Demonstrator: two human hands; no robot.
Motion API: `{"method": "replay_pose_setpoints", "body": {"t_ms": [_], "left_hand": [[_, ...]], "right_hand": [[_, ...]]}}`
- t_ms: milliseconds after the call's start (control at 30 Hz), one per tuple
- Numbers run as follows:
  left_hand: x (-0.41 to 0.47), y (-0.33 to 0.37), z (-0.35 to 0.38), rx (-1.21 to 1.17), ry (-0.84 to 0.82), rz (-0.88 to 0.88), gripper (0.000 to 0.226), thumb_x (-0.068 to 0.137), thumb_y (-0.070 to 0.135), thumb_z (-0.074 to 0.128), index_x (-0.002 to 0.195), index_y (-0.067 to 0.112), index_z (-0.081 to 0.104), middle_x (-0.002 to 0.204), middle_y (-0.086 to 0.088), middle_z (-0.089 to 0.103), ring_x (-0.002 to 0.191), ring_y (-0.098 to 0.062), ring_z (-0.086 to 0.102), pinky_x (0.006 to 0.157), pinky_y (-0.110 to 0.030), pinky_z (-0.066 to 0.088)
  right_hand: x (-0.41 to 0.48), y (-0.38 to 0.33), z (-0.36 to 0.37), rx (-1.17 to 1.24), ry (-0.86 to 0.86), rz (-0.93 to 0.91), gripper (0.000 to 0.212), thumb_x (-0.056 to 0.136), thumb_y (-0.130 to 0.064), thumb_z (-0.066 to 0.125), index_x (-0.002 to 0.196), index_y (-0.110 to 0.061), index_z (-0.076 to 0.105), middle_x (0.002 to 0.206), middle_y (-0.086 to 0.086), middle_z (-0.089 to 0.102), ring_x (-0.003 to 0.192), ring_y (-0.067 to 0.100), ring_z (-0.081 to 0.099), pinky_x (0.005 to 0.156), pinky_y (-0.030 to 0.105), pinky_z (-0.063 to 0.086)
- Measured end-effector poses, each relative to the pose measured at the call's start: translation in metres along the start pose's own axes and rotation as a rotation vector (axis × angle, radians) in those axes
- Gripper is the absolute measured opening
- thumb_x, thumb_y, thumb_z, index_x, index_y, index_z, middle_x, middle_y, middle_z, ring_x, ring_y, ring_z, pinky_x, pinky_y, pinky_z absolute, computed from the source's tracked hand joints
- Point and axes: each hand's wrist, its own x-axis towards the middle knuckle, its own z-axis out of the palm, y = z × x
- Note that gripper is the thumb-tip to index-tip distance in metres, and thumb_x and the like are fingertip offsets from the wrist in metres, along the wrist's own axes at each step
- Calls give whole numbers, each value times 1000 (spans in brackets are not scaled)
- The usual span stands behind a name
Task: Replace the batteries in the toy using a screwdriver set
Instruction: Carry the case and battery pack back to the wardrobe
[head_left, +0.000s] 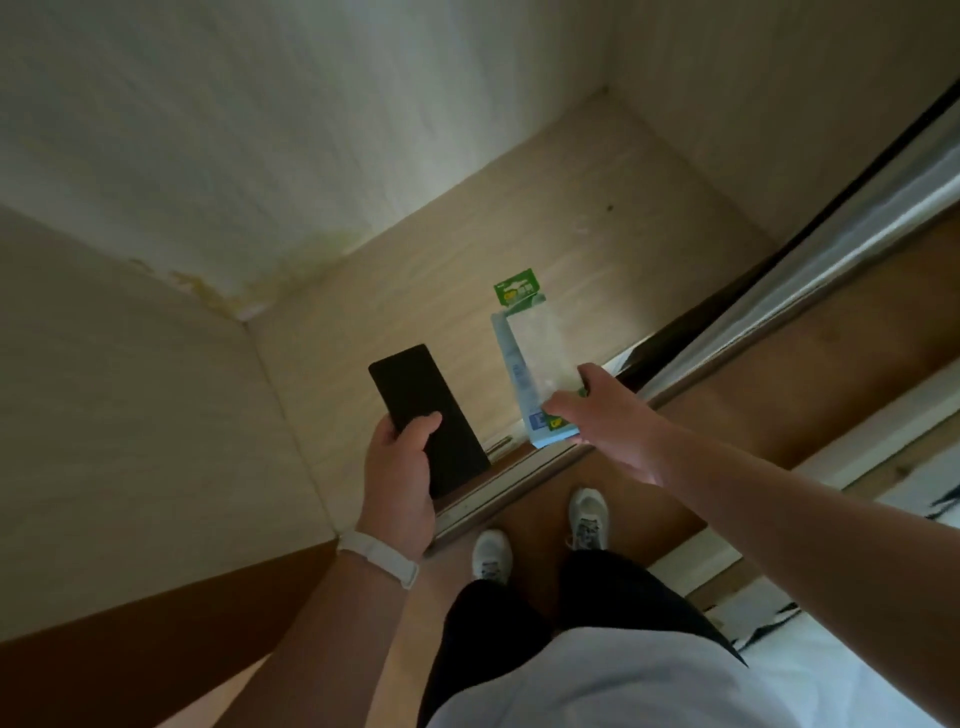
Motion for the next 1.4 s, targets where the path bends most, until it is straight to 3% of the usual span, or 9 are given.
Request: {"method": "replay_pose_setpoints", "body": {"t_ms": [200,367,533,700,933,1133,1267,1400], "left_hand": [[51,-16,6,-11,37,-49,24,96,15,65,119,23,65,112,-7,72,94,-24,73,62,-35,60],[109,-38,1,-13,49,-85,19,97,15,65,113,25,65,109,-8,73,83,-20,76,63,-36,61],[171,-64,-9,-15,82,-102,21,97,14,64,117,23,65,107,-6,74,80,-19,76,58,-33,61],[217,-81,-19,-25,118,-111,18,96,13,65,110,25,67,93,0,79,79,-18,77,55,-29,60],[260,-82,-28,-38,138,-114,22,94,16,69,113,28,68,97,4,79,86,-16,77,63,-31,61],[288,-76,-29,-40,141,-90,23,93,15,72,111,28,68,95,3,79,82,-16,77,59,-32,61],[298,-77,-25,-28,137,-82,20,93,14,72,107,28,68,95,1,78,80,-17,77,58,-32,60],[304,-78,-24,8,131,-77,21,93,16,72,106,31,67,100,0,77,82,-16,77,60,-30,60]], "right_hand": [[58,7,-10,-66,34,-2,39,85,-31,67,118,-21,49,108,3,60,97,19,62,65,25,53],[119,17,-4,-131,48,25,38,85,-30,68,118,-21,49,107,3,62,96,20,65,78,38,60],[178,33,16,-224,35,28,40,85,-29,68,119,-21,49,99,-2,62,86,13,62,60,23,48],[226,40,44,-373,15,2,33,83,-29,69,110,-24,51,91,-1,62,74,14,61,49,22,44],[270,40,72,-478,-12,-47,35,79,-37,75,104,-27,52,88,-6,61,74,9,60,49,19,41],[286,40,68,-635,-19,-115,45,77,-45,77,105,-33,45,87,-15,60,73,-1,60,47,13,39],[293,41,60,-783,26,-183,35,77,-48,76,88,-28,48,83,-8,60,72,3,57,51,22,37],[296,43,55,-829,41,-194,35,78,-48,76,75,-31,45,76,-9,55,66,2,52,49,20,30]]}}
